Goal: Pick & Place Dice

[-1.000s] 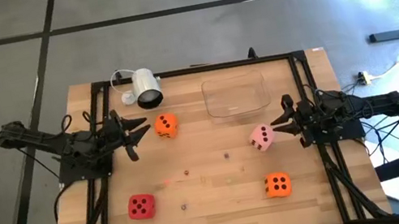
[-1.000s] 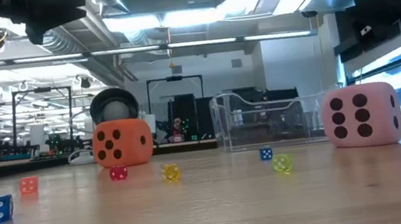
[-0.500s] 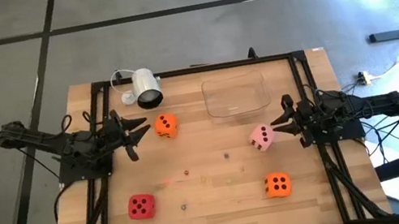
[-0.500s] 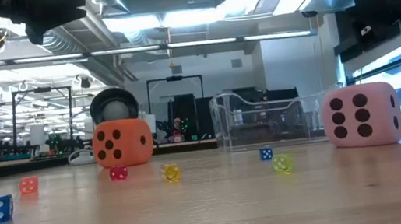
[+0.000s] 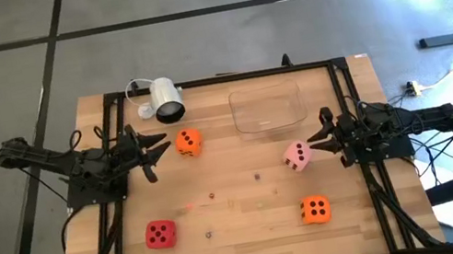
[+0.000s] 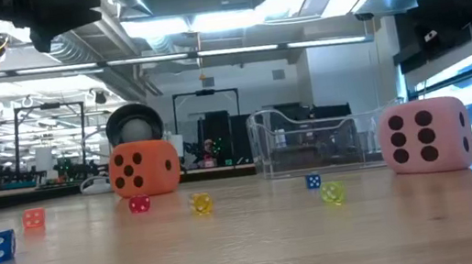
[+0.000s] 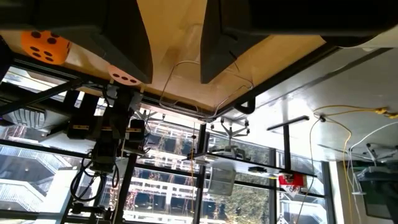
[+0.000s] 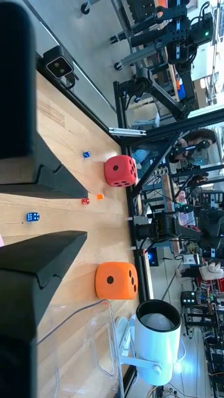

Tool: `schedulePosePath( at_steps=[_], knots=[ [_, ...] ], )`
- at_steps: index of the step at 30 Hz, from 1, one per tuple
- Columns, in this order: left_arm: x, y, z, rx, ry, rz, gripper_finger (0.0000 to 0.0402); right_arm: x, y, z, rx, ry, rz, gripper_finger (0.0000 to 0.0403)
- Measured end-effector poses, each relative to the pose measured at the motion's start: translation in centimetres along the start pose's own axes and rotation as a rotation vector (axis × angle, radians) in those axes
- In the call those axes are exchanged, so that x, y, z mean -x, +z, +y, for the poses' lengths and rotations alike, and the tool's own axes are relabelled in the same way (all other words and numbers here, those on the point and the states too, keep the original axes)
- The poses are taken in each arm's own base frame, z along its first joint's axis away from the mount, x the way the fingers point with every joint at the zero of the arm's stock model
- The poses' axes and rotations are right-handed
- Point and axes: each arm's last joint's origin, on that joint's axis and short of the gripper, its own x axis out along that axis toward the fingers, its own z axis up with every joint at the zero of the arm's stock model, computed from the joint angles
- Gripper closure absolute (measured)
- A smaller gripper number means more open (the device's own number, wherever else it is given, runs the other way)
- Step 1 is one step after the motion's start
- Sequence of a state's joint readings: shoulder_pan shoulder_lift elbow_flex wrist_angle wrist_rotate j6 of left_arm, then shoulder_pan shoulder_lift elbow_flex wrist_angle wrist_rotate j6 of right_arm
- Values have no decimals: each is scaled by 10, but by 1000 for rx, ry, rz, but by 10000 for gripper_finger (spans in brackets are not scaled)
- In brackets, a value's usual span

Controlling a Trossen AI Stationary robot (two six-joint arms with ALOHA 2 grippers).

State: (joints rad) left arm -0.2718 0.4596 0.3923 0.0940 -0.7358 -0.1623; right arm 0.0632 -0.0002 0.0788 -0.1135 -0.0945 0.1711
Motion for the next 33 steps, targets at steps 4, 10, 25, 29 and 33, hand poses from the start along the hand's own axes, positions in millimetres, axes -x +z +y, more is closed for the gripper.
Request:
schedulePosePath(
  at_steps=[4, 10, 25, 29, 33],
  knots=[
    [0, 0, 0, 0, 0, 0, 274, 0, 0, 0, 0, 1, 0, 307],
    [0, 0, 0, 0, 0, 0, 274, 0, 0, 0, 0, 0, 0, 307],
    [0, 0, 0, -109, 0, -1, 274, 0, 0, 0, 40, 0, 0, 307],
    [0, 0, 0, -30, 0, -2, 274, 0, 0, 0, 143, 0, 0, 307],
    [0, 1, 0, 18, 19, -13, 274, 0, 0, 0, 191, 0, 0, 307]
  ],
)
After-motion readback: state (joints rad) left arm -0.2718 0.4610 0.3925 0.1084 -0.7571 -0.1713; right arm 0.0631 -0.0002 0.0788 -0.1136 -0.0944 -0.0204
